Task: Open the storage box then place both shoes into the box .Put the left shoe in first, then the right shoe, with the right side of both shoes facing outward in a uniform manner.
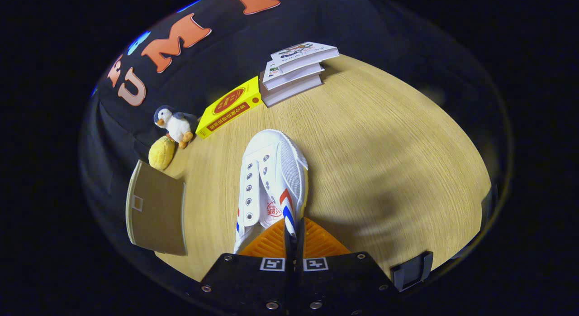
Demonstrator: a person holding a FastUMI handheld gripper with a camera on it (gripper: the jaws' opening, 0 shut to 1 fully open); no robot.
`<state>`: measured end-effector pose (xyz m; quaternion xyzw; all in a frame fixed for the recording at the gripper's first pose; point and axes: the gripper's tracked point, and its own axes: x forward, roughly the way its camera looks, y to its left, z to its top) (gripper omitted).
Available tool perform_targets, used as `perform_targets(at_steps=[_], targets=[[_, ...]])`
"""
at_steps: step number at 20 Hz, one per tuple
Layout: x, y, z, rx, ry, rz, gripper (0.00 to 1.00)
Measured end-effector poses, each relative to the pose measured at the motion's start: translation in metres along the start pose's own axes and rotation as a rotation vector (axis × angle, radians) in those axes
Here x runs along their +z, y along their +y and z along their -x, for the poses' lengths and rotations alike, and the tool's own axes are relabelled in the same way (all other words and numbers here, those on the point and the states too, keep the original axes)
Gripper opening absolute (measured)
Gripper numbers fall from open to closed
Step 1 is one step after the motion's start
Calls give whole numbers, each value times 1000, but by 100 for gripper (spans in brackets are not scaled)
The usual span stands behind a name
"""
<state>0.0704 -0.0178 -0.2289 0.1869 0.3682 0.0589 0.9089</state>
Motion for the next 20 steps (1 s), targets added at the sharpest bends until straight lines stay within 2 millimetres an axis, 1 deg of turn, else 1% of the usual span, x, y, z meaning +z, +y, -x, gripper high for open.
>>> perform_targets(at_steps=[2, 4, 6, 8, 9, 17, 20], targets=[[9, 23, 12, 19, -19, -13, 0], [14, 45, 23, 23, -35, 5, 0], [16, 72, 34, 32, -50, 20, 0], [13, 103, 42, 39, -56, 26, 0], [8, 121, 50, 47, -58, 30, 0], [-17, 285, 76, 145, -77, 96, 0], [-28, 333, 79, 176, -79, 111, 0]])
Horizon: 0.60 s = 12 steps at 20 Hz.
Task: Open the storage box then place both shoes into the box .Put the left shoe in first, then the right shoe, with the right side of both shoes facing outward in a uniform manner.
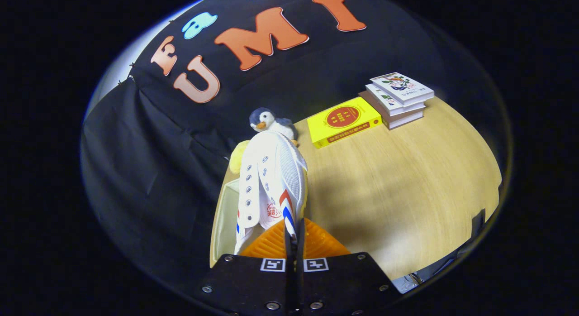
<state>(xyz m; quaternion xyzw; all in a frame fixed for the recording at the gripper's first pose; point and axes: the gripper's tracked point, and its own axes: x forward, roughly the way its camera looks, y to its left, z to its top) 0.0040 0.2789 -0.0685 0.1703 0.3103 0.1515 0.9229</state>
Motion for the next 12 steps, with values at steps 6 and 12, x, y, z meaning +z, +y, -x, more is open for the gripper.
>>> perform_targets(at_steps=[6, 12], targets=[[-29, 56, -30, -10, 42, 9, 0], [-52, 64, -67, -104, 75, 58, 0]])
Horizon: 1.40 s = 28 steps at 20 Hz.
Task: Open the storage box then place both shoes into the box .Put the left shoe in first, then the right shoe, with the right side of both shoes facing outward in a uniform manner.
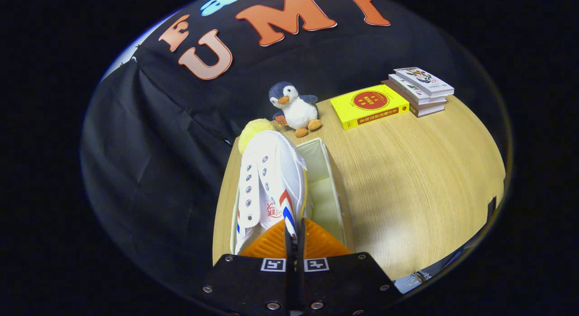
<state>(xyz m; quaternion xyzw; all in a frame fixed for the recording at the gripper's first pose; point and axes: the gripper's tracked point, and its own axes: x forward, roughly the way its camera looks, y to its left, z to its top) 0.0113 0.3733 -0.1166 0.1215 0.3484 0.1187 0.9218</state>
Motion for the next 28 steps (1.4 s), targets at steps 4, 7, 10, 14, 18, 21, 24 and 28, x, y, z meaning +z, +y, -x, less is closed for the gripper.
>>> perform_targets(at_steps=[4, 7, 10, 14, 18, 21, 24, 28], targets=[[-12, -9, -24, -83, 29, 22, 0], [-20, -15, -39, -144, 50, 59, 1], [-29, -26, -50, -191, 98, 62, 4], [-9, 2, -35, -172, 25, 118, 38], [34, 20, -8, -110, -90, 162, 93], [60, 16, 15, -112, -167, 206, 99], [86, 12, 42, -106, -270, 233, 99], [127, -3, 91, -114, -422, 257, 99]])
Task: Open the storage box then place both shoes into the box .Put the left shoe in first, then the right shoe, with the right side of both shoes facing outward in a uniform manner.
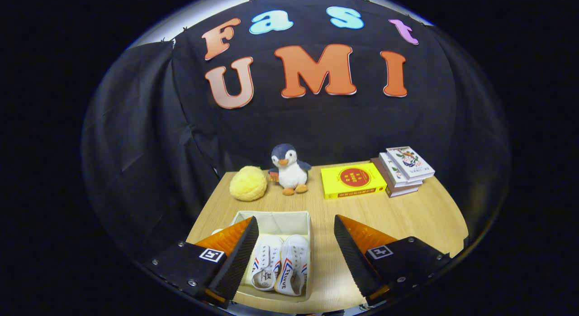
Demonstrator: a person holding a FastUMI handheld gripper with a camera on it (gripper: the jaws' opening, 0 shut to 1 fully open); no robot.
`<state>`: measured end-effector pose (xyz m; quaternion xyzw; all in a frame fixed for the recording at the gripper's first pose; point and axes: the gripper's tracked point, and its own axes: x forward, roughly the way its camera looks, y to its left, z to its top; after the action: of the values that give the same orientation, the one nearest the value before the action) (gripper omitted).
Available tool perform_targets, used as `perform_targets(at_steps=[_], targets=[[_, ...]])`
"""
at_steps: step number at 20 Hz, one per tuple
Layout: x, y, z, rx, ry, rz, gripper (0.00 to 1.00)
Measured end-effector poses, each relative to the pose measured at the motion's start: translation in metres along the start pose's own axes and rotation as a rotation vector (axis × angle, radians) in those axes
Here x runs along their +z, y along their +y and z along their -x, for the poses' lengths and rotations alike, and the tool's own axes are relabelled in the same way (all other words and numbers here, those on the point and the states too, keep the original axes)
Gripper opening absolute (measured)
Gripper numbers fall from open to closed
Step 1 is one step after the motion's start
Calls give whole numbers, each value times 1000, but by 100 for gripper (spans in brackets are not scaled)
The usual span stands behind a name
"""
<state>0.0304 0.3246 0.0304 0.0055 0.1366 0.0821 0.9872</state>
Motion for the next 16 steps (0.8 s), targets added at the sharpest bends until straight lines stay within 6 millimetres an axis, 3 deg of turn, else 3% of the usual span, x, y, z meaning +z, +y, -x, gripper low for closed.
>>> perform_targets(at_steps=[6, 12, 16], targets=[[49, -60, 42, -54, -155, -39, 99], [65, -106, 72, -80, -223, -60, 99], [70, -128, 78, -66, -246, -69, 99]])
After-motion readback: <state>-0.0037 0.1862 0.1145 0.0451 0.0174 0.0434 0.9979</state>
